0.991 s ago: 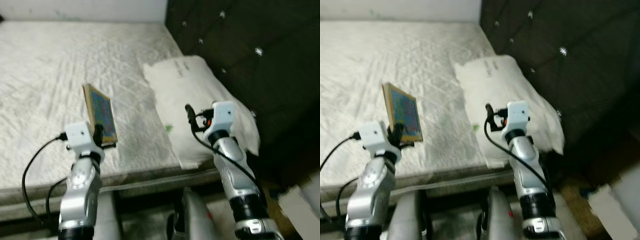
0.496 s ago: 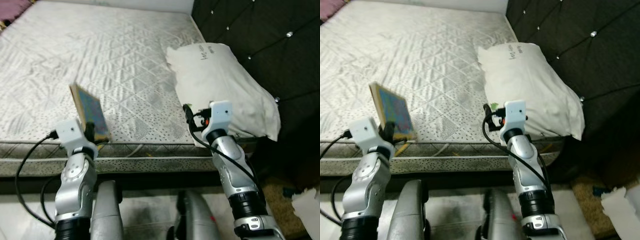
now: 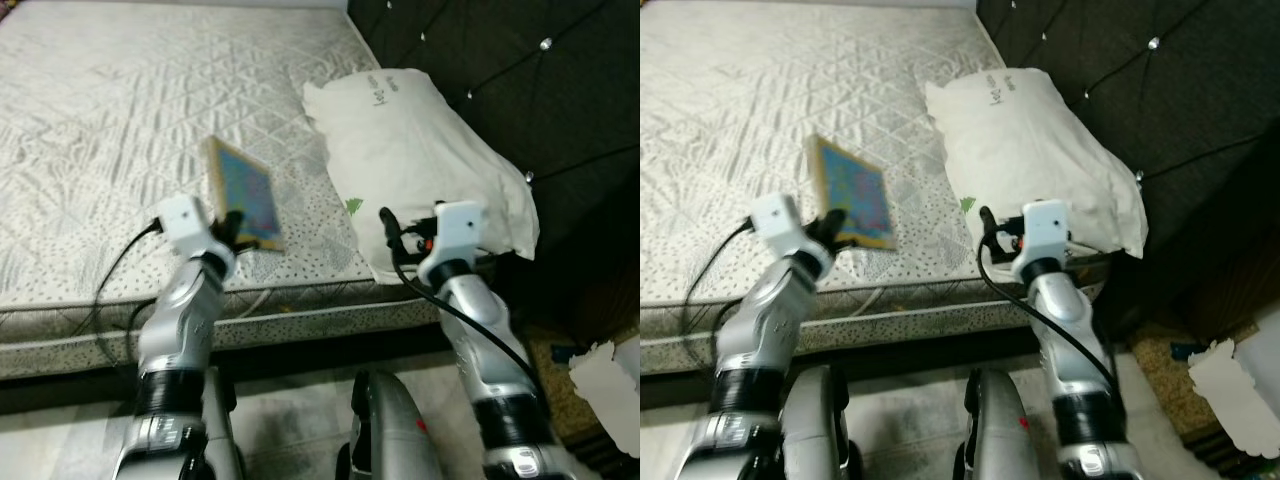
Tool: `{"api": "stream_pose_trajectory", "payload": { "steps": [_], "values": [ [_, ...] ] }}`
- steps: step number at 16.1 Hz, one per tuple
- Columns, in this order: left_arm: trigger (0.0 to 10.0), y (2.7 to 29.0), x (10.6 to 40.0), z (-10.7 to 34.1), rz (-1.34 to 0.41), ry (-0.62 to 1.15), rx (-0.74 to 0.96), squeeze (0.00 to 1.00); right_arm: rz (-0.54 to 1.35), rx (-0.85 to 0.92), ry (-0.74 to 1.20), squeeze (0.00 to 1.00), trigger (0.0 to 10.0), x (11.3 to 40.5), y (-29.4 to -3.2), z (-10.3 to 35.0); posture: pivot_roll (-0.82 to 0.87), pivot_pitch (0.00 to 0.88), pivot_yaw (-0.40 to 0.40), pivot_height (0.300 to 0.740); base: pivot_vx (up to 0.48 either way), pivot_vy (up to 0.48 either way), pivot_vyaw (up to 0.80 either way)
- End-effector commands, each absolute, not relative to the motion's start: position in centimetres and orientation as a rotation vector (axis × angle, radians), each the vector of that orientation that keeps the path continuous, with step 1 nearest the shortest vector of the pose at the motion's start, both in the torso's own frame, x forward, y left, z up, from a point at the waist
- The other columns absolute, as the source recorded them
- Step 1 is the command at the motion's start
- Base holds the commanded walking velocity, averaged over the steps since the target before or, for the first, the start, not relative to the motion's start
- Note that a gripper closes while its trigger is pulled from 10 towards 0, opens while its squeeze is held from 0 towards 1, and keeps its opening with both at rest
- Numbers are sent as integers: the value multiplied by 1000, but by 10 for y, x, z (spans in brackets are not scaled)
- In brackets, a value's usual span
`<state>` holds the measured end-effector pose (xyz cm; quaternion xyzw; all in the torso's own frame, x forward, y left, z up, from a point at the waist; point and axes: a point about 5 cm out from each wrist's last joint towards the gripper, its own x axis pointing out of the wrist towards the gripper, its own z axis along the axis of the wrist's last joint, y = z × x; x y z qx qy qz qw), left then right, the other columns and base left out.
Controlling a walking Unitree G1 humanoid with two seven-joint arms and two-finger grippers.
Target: Clean up the room
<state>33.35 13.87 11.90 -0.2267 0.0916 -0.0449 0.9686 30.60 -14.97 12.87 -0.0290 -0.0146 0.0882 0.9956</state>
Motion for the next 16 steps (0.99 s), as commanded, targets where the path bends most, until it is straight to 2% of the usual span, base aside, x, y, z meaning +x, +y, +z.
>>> {"api": "stream_pose_trajectory", "payload": {
  "steps": [1, 4, 6, 8, 13, 16],
  "values": [
    [10000, 131, 341, 121, -145, 201, -515, 0, 162, -93, -39, 0, 10000, 300, -162, 135, -191, 114, -84, 592, 0, 0, 0],
    [10000, 118, 350, 108, -175, 298, -602, 0, 117, -173, -29, 0, 10000, 279, -192, 144, -254, 134, -78, 592, 0, 0, 0],
    [10000, 118, 356, 104, -168, 300, -648, 0, 76, -228, 8, 0, 10000, 262, -216, 143, -295, 148, -80, 592, 0, 0, 0],
    [10000, 116, 360, 99, -178, 321, -690, 0, 61, -261, 41, 0, 10000, 250, -229, 145, -328, 156, -88, 592, 0, 0, 0],
    [10000, 125, 372, 99, -131, 292, -746, 0, 78, -290, 80, 0, 10000, 239, -233, 151, -363, 169, -115, 592, 0, 0, 0],
    [10000, 121, 367, 86, -129, 360, -767, 0, 88, -298, 83, 0, 10000, 240, -233, 153, -375, 169, -123, 592, 0, 0, 0]
  ]
}}
